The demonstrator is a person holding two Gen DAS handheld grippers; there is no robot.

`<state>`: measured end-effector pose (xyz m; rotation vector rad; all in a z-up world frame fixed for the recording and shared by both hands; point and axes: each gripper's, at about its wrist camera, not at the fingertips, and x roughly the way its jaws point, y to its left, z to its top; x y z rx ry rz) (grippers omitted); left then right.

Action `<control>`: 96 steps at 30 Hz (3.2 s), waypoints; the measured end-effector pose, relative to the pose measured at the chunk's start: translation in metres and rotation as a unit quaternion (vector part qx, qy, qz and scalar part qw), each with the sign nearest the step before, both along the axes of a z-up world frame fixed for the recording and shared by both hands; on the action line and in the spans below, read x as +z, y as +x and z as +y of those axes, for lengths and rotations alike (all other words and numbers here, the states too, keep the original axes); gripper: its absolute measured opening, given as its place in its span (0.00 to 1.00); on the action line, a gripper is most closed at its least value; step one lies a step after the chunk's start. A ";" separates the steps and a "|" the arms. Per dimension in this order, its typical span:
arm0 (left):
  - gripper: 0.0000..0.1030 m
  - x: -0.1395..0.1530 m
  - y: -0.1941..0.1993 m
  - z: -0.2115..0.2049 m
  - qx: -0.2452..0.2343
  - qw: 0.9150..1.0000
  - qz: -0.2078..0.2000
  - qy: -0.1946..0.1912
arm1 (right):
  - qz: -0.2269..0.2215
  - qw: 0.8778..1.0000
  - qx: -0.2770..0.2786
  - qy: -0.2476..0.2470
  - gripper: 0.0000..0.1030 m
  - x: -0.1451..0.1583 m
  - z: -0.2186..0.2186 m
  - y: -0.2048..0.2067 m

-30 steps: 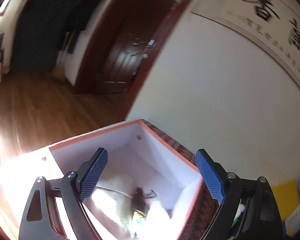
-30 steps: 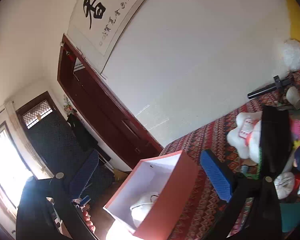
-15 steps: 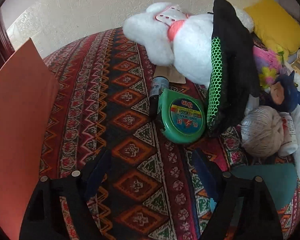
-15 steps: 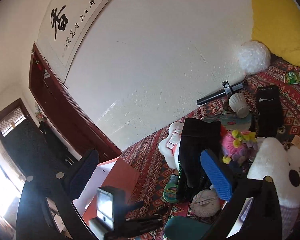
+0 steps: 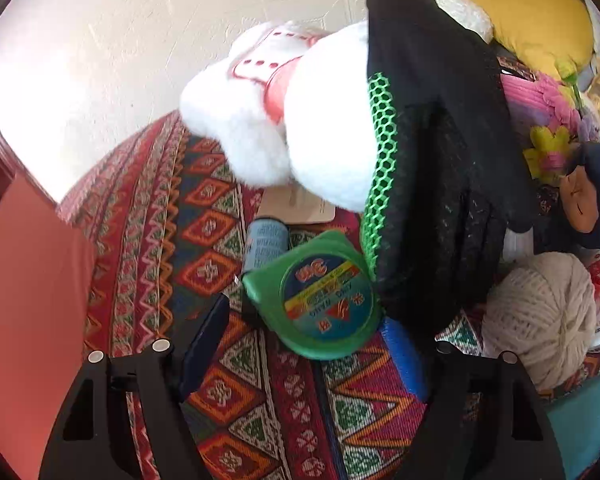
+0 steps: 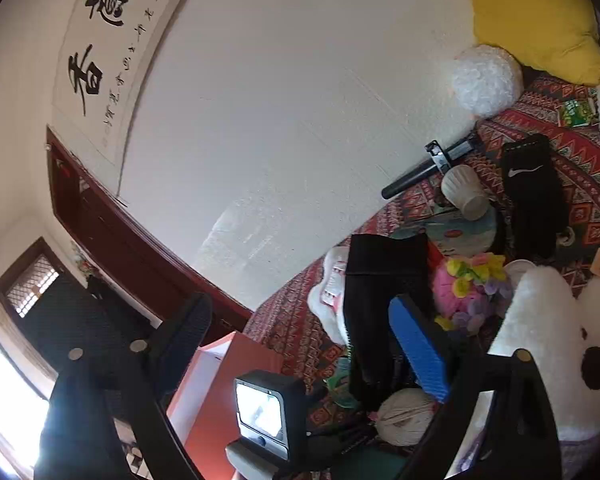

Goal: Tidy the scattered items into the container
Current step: 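Grasp the green tape measure with the left tool and lift it, then drop the tape measure into the box with left while right grasps the twine ball, then carry the twine ball into the box and release it with the right tool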

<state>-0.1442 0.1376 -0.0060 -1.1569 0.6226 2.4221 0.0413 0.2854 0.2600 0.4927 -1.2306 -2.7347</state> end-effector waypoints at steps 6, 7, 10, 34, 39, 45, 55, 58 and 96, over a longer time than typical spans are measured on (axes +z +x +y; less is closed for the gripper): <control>0.63 0.014 -0.005 -0.022 0.028 0.996 -0.052 0.060 | -0.047 0.999 0.001 0.011 0.76 -0.007 0.006 -0.004; 0.63 0.021 0.000 -0.034 0.040 0.995 -0.054 0.073 | -0.062 0.998 -0.001 0.024 0.76 -0.008 0.005 -0.005; 0.63 0.053 0.025 -0.086 0.089 0.985 -0.059 0.133 | -0.125 0.990 0.004 0.071 0.76 -0.014 -0.001 -0.014; 0.63 0.149 0.047 -0.339 0.309 0.903 0.079 0.286 | -0.364 0.813 0.090 0.446 0.70 -0.117 -0.135 -0.075; 0.63 0.147 0.048 -0.352 0.328 0.895 0.083 0.290 | -0.322 0.858 0.110 0.386 0.62 -0.100 -0.125 -0.059; 0.64 0.144 0.045 -0.355 0.342 0.889 0.087 0.290 | -0.230 0.914 0.136 0.305 0.62 -0.066 -0.124 -0.034; 0.70 0.151 0.053 -0.379 0.368 0.877 0.114 0.287 | -0.165 0.923 0.135 0.321 0.62 -0.026 -0.159 -0.012; 0.82 0.156 0.064 -0.389 0.396 0.862 0.144 0.281 | -0.154 0.922 0.138 0.327 0.62 -0.024 -0.174 -0.026; 0.82 0.166 0.078 -0.299 0.334 0.884 0.157 0.288 | 0.022 0.982 -0.058 0.181 0.99 0.083 -0.096 0.053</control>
